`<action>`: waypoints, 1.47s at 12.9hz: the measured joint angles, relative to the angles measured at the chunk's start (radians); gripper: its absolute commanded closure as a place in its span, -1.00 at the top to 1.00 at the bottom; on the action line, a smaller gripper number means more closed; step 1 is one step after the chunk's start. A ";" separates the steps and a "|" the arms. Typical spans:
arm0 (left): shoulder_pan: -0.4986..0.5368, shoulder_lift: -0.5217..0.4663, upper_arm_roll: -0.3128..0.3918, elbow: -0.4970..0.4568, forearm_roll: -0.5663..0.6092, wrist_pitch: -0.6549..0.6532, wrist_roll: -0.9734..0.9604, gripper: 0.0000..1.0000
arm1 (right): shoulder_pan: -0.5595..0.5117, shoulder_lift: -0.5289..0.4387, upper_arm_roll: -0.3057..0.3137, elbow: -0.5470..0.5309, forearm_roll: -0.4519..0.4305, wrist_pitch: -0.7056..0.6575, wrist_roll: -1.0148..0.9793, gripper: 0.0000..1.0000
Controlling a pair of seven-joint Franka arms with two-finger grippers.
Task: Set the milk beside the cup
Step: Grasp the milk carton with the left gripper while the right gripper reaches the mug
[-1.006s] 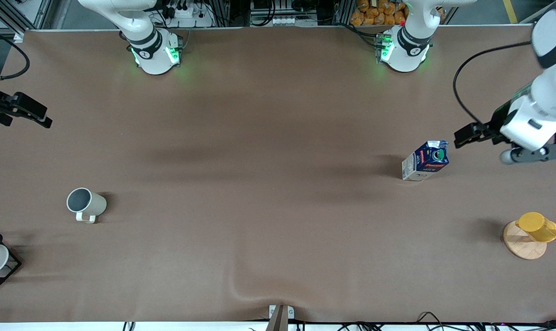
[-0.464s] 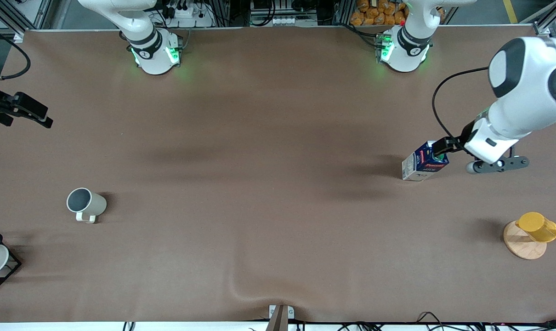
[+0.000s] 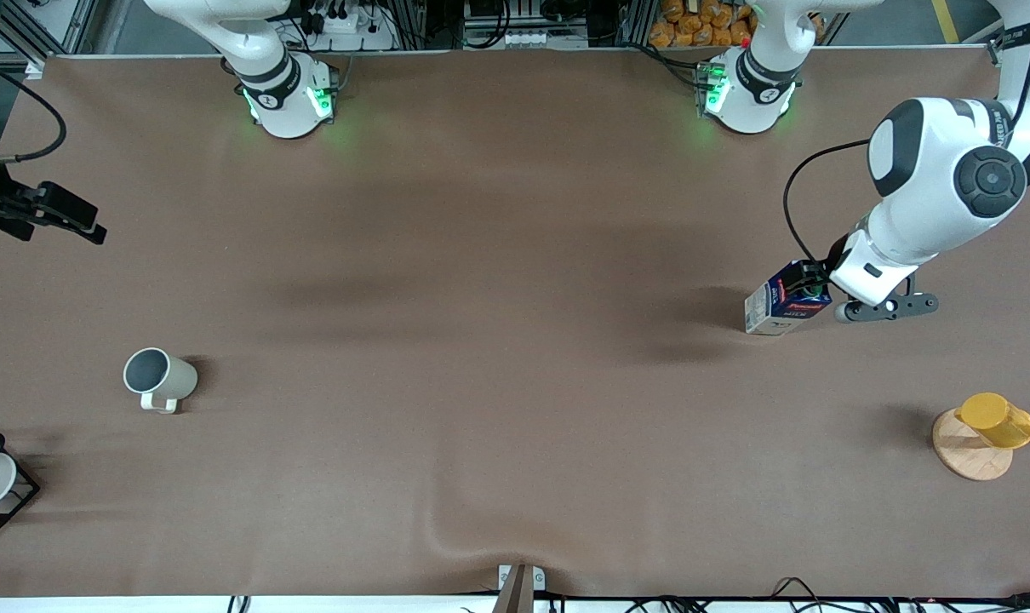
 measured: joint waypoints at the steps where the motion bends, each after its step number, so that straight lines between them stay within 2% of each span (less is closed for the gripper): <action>1: 0.000 0.000 0.000 -0.005 0.006 0.003 0.000 1.00 | 0.000 0.005 0.000 0.000 0.000 0.000 0.000 1.00; 5: 0.000 0.005 0.000 -0.041 0.007 0.038 0.000 1.00 | 0.031 0.039 0.001 -0.005 0.001 -0.024 -0.006 1.00; 7: 0.000 0.008 0.000 -0.080 0.007 0.082 0.000 1.00 | 0.035 0.085 -0.002 -0.010 0.000 -0.059 -0.040 1.00; 10: 0.000 0.013 0.000 -0.107 0.007 0.107 0.000 1.00 | 0.010 0.176 -0.019 -0.014 -0.003 -0.012 -0.104 1.00; 13: 0.001 0.018 0.000 -0.109 0.007 0.107 0.000 0.60 | -0.025 0.284 -0.024 -0.021 -0.008 0.072 -0.145 1.00; 16: 0.001 0.019 0.000 -0.110 0.007 0.108 0.001 0.28 | -0.079 0.399 -0.026 -0.023 -0.010 0.224 -0.254 1.00; 19: 0.001 0.019 0.000 -0.110 0.007 0.107 0.001 -0.04 | -0.118 0.486 -0.026 -0.022 -0.010 0.300 -0.322 1.00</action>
